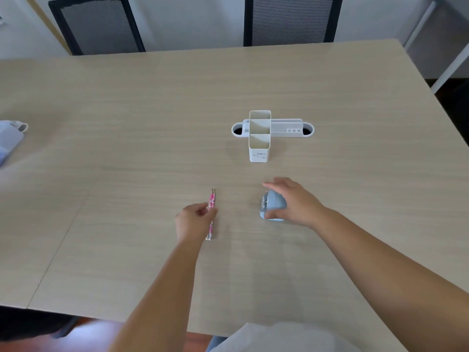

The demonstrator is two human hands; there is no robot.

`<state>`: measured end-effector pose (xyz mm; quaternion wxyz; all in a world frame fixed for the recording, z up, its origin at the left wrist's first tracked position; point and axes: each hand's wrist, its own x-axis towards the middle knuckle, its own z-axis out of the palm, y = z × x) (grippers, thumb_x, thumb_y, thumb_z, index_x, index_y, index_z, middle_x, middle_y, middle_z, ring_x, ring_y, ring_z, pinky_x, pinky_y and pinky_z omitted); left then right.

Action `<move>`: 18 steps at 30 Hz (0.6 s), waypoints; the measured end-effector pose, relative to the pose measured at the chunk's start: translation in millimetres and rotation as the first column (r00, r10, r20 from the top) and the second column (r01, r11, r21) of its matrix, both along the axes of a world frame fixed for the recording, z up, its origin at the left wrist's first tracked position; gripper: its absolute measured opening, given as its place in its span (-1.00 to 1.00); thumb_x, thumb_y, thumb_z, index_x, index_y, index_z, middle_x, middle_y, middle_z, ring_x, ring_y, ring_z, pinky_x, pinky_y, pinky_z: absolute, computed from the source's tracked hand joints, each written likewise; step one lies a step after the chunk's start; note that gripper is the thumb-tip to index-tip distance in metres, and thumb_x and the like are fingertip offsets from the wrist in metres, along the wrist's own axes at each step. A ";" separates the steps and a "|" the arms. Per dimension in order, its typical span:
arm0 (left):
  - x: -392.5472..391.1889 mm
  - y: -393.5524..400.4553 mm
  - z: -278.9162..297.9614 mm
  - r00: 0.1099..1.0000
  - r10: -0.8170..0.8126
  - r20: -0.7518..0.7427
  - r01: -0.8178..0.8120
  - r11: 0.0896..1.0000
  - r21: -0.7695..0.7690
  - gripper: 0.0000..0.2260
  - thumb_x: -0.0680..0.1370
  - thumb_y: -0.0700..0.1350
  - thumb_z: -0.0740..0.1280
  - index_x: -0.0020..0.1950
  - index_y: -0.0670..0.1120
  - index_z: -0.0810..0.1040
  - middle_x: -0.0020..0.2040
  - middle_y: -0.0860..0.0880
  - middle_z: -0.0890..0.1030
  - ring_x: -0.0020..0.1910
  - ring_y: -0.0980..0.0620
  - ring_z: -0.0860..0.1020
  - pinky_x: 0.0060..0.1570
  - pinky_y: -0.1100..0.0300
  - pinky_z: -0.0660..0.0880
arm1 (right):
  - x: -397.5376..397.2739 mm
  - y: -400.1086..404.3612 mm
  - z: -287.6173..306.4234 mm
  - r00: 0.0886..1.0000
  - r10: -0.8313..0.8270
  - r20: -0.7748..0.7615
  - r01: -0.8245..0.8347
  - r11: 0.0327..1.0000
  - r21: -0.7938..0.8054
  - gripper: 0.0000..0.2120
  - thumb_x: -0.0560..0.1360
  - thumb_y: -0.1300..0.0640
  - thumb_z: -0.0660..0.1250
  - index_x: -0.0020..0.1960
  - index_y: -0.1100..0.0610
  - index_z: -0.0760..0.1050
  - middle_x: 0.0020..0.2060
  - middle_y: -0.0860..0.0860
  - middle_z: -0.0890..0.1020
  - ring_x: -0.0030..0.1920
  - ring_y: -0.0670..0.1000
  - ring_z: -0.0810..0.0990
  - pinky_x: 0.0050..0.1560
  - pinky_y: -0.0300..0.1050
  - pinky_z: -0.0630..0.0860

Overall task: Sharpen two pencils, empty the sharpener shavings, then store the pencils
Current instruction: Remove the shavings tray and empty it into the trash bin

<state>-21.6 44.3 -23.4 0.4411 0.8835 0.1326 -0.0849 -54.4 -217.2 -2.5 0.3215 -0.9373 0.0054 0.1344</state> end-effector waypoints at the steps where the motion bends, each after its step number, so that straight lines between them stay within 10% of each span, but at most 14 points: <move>1: 1.1 -7.2 1.9 0.998 -0.047 0.037 0.047 0.999 -0.009 -0.91 0.42 -0.02 0.48 -0.10 0.06 0.64 -0.16 0.04 0.63 -0.11 0.04 0.59 -0.21 0.27 0.42 | -4.5 -2.5 -0.1 0.997 -0.044 0.061 0.041 0.998 0.041 -0.28 0.30 -0.19 0.47 0.38 -0.23 0.27 0.42 -0.09 0.27 0.39 -0.04 0.25 0.33 -0.08 0.29; 5: -1.7 -53.9 9.4 0.901 -0.412 0.136 0.410 0.911 0.047 -0.62 0.43 0.01 0.48 0.24 0.04 0.57 0.09 0.08 0.55 0.09 0.13 0.51 0.12 0.27 0.38 | -36.8 -14.0 -11.7 0.860 -0.318 0.400 0.296 0.948 0.118 -0.73 0.40 -0.02 0.43 0.04 0.04 0.51 -0.03 -0.04 0.53 -0.01 -0.01 0.46 0.02 -0.18 0.35; 8: -6.8 -92.1 9.3 0.748 -0.636 0.187 0.612 0.771 0.176 -0.56 0.44 0.00 0.46 0.30 0.05 0.52 0.22 0.05 0.46 0.20 0.05 0.43 0.19 0.24 0.37 | -64.6 -16.7 -35.0 0.912 -0.308 0.271 0.284 0.951 0.123 -0.92 0.39 0.03 0.31 -0.15 0.02 0.52 -0.28 -0.05 0.55 -0.23 0.00 0.50 -0.14 -0.15 0.37; 12: -5.5 -115.7 -0.9 0.664 -0.728 0.172 0.693 0.685 0.223 -0.58 0.49 -0.03 0.41 0.34 0.05 0.48 0.33 0.05 0.42 0.28 0.00 0.41 0.21 0.14 0.41 | -73.9 -17.6 -56.2 0.959 -0.249 -0.136 0.244 0.968 -0.048 -0.63 0.46 -0.02 0.33 0.25 -0.04 0.47 -0.04 -0.05 0.49 -0.06 -0.02 0.52 -0.02 -0.14 0.46; 18: -8.2 -116.5 -8.1 0.685 -0.700 0.203 0.678 0.714 0.173 -0.59 0.51 -0.09 0.40 0.35 0.07 0.48 0.35 0.10 0.41 0.26 0.06 0.45 0.15 0.18 0.44 | -44.7 -23.3 -58.5 0.949 -0.249 -0.191 0.247 0.968 -0.039 -0.43 0.37 -0.14 0.40 0.31 0.02 0.37 0.06 -0.03 0.32 -0.01 -0.03 0.46 0.07 -0.14 0.43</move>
